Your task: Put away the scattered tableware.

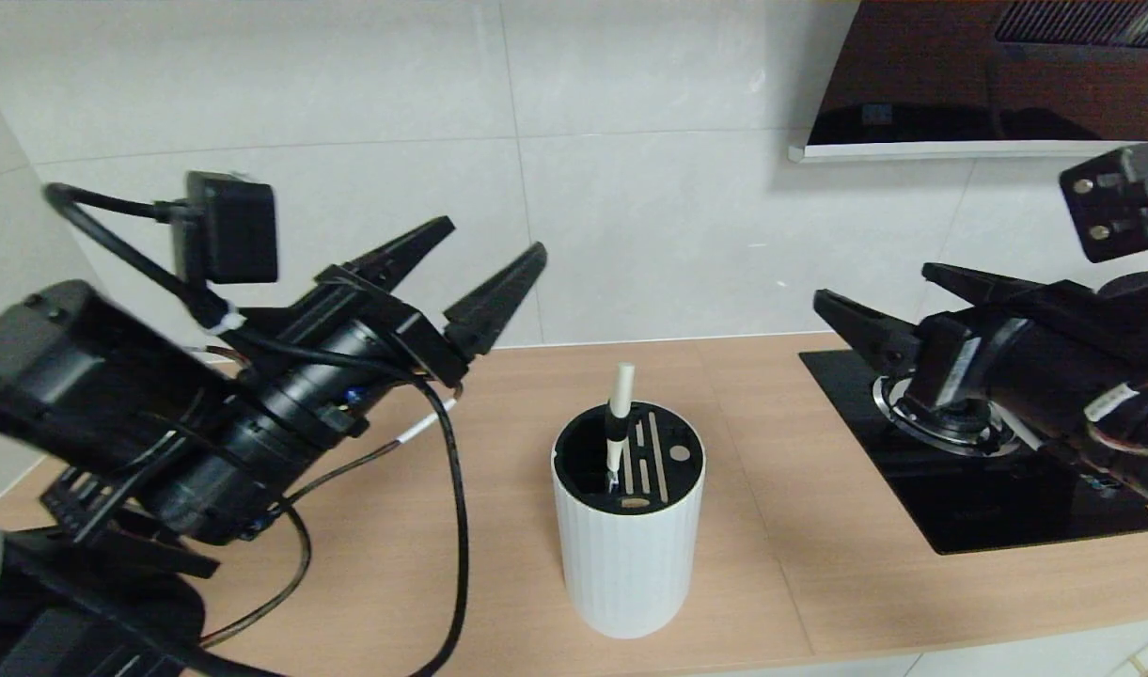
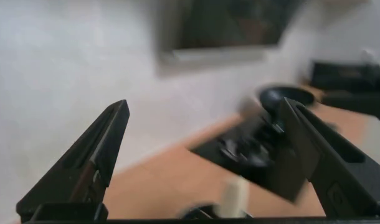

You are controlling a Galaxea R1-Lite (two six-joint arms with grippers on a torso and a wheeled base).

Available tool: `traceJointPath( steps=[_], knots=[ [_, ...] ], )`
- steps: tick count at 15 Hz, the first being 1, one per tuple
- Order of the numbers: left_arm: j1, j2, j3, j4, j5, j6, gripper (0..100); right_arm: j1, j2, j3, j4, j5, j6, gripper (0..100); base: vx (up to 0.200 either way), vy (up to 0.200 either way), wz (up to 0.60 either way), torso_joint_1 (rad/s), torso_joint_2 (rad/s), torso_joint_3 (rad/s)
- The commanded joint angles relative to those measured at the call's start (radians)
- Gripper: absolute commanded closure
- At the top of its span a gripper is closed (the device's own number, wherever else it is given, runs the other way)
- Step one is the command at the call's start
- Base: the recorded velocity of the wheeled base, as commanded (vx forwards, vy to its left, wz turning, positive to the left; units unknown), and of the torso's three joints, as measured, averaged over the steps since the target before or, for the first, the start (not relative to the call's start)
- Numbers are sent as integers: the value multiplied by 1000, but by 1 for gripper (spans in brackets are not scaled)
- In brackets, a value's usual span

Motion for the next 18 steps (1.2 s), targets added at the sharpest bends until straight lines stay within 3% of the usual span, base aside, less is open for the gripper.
traceJointPath(
  steps=[1,4,5,6,8,9,11,12,14,15,16,17,18],
  knots=[
    [72,-155,88,16,1,-5,0,-67,-174,137,0,-2,-3,0,0,0,0,0,0,0],
    [99,-293,255,19,1,-16,0,-213,-349,280,2,-12,-3,0,0,0,0,0,0,0],
    [107,-348,286,27,1,-16,0,-395,-453,320,30,-11,8,0,0,0,0,0,0,0],
    [107,-406,315,56,5,-17,0,-457,-525,320,65,3,37,0,0,0,0,0,0,0],
    [107,-515,392,118,39,-22,0,-461,-682,318,171,15,54,0,0,0,0,0,0,0],
    [127,-596,448,159,68,-36,0,-461,-790,315,310,17,53,0,0,0,0,0,0,0],
    [262,-827,541,285,77,-65,0,-460,-1031,281,672,66,53,0,0,0,0,0,0,0],
    [291,-948,559,375,73,-67,0,-460,-1105,260,786,70,48,0,0,0,0,0,0,0],
    [293,-1129,547,576,60,-67,0,-464,-1174,235,884,64,7,0,0,0,0,0,0,0],
    [293,-1339,471,869,45,-68,0,-472,-1237,234,916,47,-52,0,0,0,0,0,0,0],
    [305,-1457,419,1069,42,-67,0,-493,-1268,242,916,35,-76,0,0,0,0,0,0,0],
    [349,-1560,383,1242,25,-67,0,-515,-1268,254,912,14,-81,0,0,0,0,0,0,0],
    [357,-1569,387,1276,24,-60,0,-515,-1268,263,912,-14,-82,0,0,0,0,0,0,0]
  ],
)
